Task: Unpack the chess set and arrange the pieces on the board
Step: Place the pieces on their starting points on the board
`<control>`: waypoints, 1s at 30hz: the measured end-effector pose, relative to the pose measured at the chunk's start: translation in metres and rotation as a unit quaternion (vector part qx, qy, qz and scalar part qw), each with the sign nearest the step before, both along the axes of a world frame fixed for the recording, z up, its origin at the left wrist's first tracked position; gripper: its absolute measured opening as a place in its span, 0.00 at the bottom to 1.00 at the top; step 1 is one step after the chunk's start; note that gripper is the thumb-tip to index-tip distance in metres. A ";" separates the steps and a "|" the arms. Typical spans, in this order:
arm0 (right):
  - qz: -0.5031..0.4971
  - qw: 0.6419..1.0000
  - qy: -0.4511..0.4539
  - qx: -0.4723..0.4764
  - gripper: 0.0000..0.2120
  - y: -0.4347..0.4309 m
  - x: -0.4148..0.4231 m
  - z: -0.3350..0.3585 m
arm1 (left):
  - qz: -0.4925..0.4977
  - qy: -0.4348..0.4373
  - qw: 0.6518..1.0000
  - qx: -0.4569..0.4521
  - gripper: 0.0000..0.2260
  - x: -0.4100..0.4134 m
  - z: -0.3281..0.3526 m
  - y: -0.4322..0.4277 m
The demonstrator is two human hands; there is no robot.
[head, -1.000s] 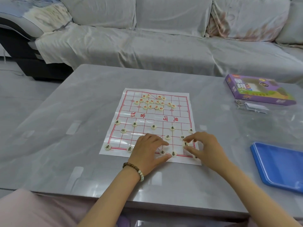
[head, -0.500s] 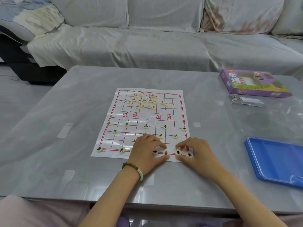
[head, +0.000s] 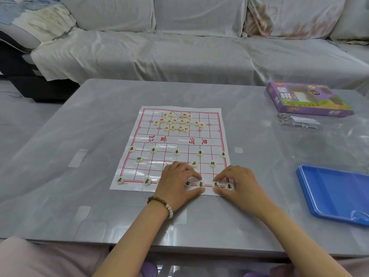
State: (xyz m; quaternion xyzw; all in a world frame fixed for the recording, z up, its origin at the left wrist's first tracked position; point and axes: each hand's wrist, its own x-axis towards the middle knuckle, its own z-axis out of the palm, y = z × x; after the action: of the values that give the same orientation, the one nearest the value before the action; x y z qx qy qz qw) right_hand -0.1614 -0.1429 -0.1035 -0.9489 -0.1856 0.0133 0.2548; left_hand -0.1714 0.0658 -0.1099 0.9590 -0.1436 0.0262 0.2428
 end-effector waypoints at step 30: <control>0.094 0.995 -0.021 0.016 0.12 0.161 0.017 0.025 | 0.129 -0.003 0.992 0.001 0.34 -0.038 -0.013 0.178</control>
State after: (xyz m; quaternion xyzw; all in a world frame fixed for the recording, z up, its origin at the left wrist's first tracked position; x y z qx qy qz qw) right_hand -0.1444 0.0177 -0.0788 -0.9232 -0.2790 0.0142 0.2639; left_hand -0.2097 0.2442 -0.1234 0.9697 -0.0193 0.0596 0.2360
